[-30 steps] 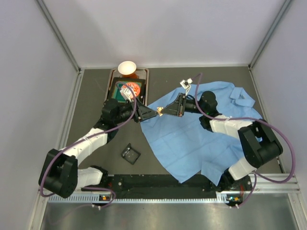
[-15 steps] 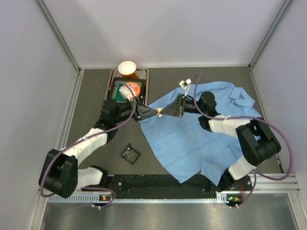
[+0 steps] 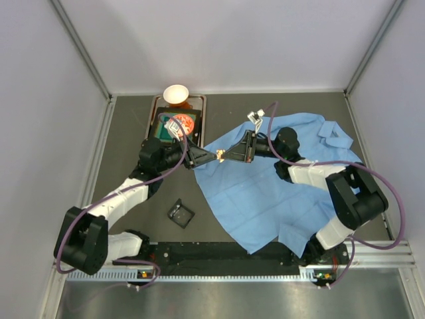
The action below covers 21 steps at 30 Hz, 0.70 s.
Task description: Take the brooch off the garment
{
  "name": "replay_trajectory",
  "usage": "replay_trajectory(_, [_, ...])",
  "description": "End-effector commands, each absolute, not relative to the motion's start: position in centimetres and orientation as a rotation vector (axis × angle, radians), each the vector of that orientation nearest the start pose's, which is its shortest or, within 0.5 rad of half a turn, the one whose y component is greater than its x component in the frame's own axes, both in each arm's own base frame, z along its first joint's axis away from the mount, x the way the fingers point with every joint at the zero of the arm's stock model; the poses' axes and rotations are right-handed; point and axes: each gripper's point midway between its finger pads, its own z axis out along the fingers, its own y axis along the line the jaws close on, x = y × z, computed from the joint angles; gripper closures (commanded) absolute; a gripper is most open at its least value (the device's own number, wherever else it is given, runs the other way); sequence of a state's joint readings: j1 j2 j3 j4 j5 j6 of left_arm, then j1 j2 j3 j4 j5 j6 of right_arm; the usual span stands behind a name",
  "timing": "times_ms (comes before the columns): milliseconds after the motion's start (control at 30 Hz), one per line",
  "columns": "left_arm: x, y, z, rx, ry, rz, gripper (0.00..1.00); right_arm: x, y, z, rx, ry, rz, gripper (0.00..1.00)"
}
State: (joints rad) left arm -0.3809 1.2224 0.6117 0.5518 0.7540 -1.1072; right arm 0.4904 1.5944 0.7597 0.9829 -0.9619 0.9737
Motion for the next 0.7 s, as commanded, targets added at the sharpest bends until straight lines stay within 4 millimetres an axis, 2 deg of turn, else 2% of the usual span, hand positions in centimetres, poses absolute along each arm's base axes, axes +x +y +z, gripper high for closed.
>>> replay_trajectory(0, [25.6, -26.4, 26.4, 0.076, 1.826, -1.718, 0.83, 25.6, 33.4, 24.7, -0.614, 1.633, 1.796, 0.92])
replay_trajectory(167, [25.8, -26.7, 25.7, 0.069, 1.868, -1.727, 0.97, 25.5, 33.7, 24.6, -0.615, 1.640, 1.798, 0.90])
replay_trajectory(233, [25.5, -26.9, 25.4, 0.095, 1.886, -1.745, 1.00, 25.5, 33.6, 24.7, -0.615, 1.642, 1.797, 0.89])
replay_trajectory(267, [25.7, -26.9, 25.3, 0.090, 1.903, -1.739, 1.00, 25.5, 33.6, 24.6, -0.619, 1.642, 1.791, 0.88])
replay_trajectory(333, [25.9, -26.8, 24.4, 0.085, 1.951, -1.698, 1.00, 25.6, 33.5, 24.4, -0.605, 1.680, 1.775, 0.78])
replay_trajectory(400, [25.7, -26.8, 24.7, 0.118, 1.938, -1.676, 1.00, 25.8, 33.3, 24.2, -0.607, 1.695, 1.735, 0.70])
replay_trajectory(433, [25.7, -26.6, 24.3, 0.110, 1.962, -1.663, 1.00, 26.1, 33.2, 23.7, -0.574, 1.735, 1.717, 0.67])
replay_trajectory(467, [25.7, -26.6, 25.0, 0.125, 1.949, -1.644, 1.00, 26.2, 33.0, 24.0, -0.578, 1.726, 1.704, 0.66])
replay_trajectory(667, [25.7, -25.9, 24.7, 0.202, 2.019, -1.515, 1.00, 26.7, 31.5, 23.8, -0.538, 1.750, 1.675, 0.57])
